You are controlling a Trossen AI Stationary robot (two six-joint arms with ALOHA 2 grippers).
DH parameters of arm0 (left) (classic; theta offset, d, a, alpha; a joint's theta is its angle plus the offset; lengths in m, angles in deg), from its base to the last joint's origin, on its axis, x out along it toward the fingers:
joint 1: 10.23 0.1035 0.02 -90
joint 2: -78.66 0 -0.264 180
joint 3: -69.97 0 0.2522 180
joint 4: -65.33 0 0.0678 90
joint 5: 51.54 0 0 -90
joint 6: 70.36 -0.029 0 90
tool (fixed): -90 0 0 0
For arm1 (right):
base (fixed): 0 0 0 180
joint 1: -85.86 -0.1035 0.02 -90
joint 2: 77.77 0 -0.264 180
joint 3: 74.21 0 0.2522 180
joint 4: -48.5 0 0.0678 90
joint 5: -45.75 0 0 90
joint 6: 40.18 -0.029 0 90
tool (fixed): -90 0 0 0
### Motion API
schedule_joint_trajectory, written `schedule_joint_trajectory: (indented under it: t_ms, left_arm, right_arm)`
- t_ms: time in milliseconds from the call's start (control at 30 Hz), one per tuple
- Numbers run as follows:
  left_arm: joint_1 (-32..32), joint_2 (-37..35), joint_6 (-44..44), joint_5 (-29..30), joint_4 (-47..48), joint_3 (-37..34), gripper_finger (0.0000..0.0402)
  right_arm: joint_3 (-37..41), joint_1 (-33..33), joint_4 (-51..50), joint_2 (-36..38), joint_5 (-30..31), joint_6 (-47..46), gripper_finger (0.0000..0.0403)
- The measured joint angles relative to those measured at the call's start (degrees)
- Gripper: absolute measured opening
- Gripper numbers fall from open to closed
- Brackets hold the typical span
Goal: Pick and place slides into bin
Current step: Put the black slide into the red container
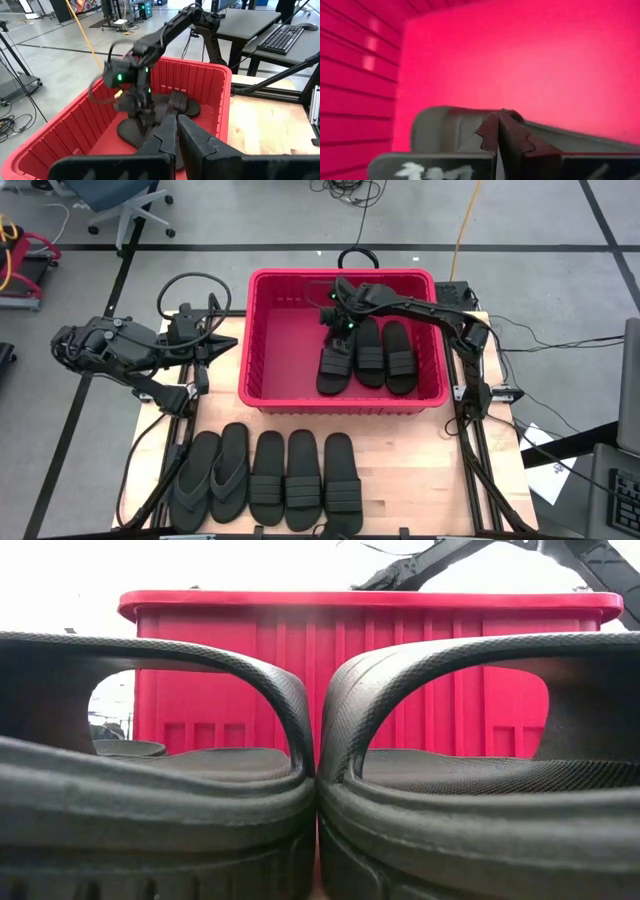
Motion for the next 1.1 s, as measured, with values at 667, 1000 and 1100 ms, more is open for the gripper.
schedule_joint_trajectory:
  t_ms: [667, 1000, 1100]
  left_arm:
    - [0.1, 0.0, 2.0, 0.1, 0.5, 0.0, 0.0019]
    - [0.1, 0.0, 1.5, -0.4, 2.5, 0.0, 0.0019]
    - [0.1, 0.0, -1.2, -3.6, 2.5, 0.0, 0.0019]
  right_arm:
    - [0.0, -1.0, -2.9, -4.4, 4.4, 0.6, 0.0000]
    - [0.0, -0.8, -0.9, -0.6, 10.4, 1.1, 0.0000]
    - [0.0, -0.4, -0.1, 3.0, 10.4, 2.1, 0.0000]
